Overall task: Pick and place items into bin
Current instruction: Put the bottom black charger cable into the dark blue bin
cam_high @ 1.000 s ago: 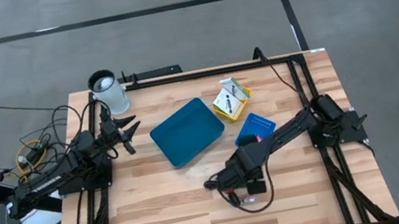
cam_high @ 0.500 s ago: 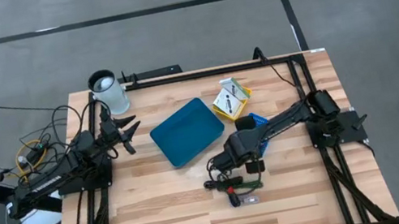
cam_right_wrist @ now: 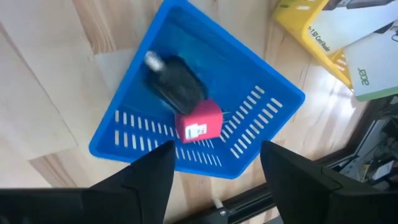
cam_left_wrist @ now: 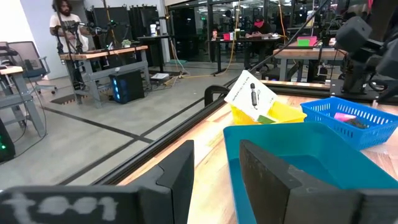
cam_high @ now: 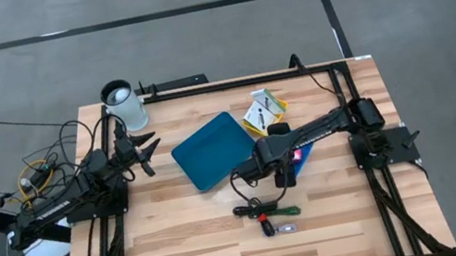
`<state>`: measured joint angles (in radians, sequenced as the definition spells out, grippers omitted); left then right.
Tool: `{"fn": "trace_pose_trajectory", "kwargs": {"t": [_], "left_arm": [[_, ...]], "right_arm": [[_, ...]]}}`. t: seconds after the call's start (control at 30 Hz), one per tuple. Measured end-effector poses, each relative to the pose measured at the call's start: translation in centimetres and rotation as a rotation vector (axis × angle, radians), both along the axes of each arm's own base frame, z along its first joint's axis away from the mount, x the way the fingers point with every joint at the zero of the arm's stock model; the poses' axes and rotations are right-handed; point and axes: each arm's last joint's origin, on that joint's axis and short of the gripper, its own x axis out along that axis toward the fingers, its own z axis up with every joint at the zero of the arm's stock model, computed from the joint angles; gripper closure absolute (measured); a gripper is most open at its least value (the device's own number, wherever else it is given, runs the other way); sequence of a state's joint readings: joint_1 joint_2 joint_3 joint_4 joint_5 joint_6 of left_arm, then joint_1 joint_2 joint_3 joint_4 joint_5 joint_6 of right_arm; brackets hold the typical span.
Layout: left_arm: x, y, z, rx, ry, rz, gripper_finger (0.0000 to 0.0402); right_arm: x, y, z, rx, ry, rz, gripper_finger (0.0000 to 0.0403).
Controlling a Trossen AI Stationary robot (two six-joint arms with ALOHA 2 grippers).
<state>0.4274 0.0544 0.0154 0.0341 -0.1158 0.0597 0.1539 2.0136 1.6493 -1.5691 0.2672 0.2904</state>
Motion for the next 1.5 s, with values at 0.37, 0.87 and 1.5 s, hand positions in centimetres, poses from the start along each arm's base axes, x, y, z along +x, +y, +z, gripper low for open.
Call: {"fn": "trace_pose_trajectory", "kwargs": {"t": [0.37, 0.87, 1.5], "left_arm": [[0.0, 0.0, 0.0, 0.000, 0.000, 0.000, 0.0282], [0.0, 0.0, 0.0, 0.000, 0.000, 0.000, 0.0282], [0.0, 0.0, 0.0, 0.000, 0.000, 0.000, 0.0282]], "right_arm": [[0.4, 2.3, -0.3, -0.034, -0.150, -0.136, 0.0200], [1.2, 7.0, -0.6, -0.013, -0.462, -0.430, 0.0233], [0.6, 7.1, -0.5, -0.165, -0.594, -0.959, 0.0284]]}}
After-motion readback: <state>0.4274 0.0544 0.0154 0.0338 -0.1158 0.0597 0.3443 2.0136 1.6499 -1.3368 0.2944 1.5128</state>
